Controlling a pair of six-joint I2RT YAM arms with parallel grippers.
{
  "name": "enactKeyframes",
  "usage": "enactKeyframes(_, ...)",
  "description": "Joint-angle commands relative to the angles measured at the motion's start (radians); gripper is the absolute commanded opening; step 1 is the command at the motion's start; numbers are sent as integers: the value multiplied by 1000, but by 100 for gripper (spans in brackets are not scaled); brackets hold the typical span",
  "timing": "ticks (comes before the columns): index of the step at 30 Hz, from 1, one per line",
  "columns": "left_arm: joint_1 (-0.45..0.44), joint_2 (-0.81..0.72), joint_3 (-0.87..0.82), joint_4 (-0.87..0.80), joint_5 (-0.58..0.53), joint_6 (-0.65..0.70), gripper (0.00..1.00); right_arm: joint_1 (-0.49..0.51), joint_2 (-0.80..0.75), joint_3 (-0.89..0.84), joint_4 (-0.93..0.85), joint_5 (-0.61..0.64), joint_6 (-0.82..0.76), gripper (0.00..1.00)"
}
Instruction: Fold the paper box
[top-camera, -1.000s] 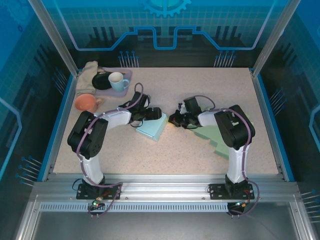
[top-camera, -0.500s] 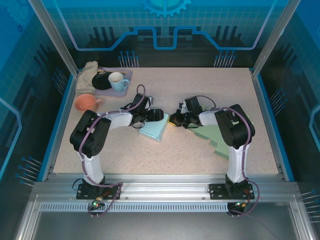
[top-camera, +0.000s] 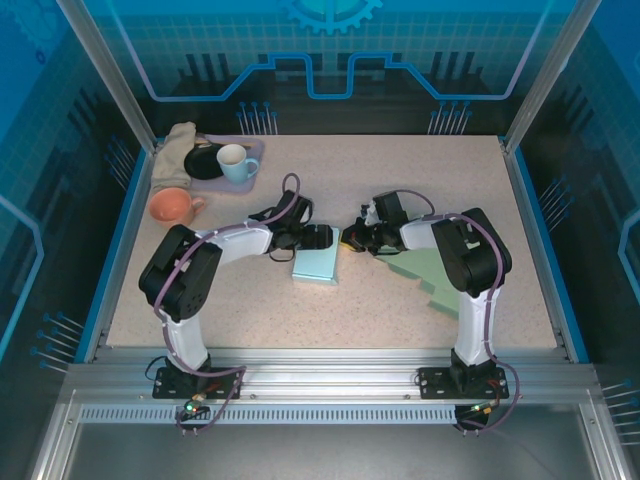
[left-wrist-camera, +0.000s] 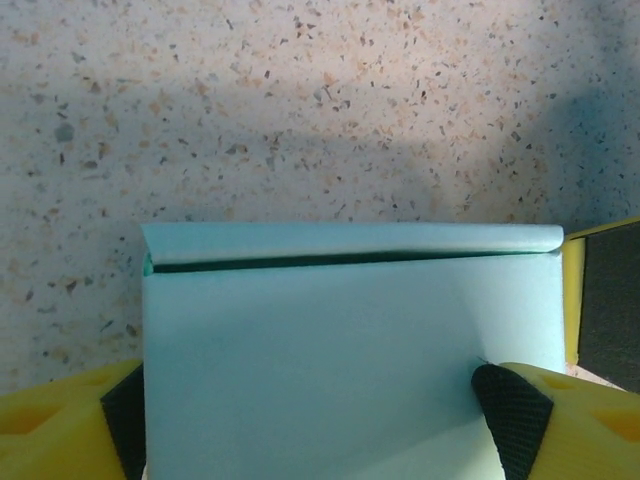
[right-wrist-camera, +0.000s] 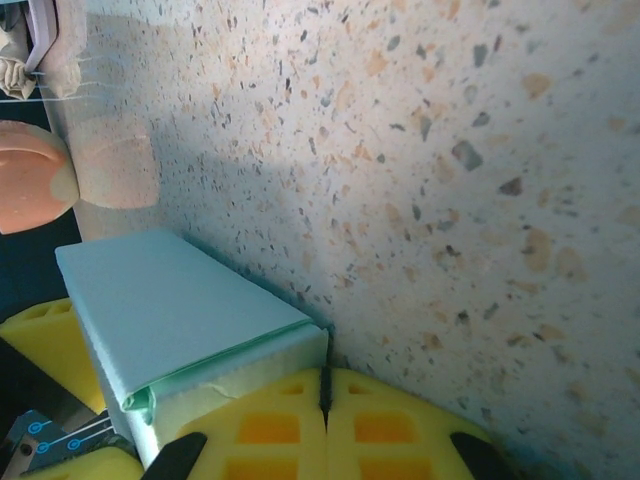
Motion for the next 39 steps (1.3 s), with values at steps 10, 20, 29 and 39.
enactKeyframes(10,52,-101,24,-127,-99,-135,93,20,-65,-46,-65,98,-77,0)
enactKeyframes(20,53,-290,-196,-88,-100,-253,94,65,-255,-211,-104,176,-107,0)
enactKeyframes(29,-65,-399,-309,-95,-195,-307,94,143,-340,-293,-122,173,-92,0)
enactKeyframes(39,-113,-356,-295,-77,-189,-323,93,169,-395,-337,-147,192,-96,0)
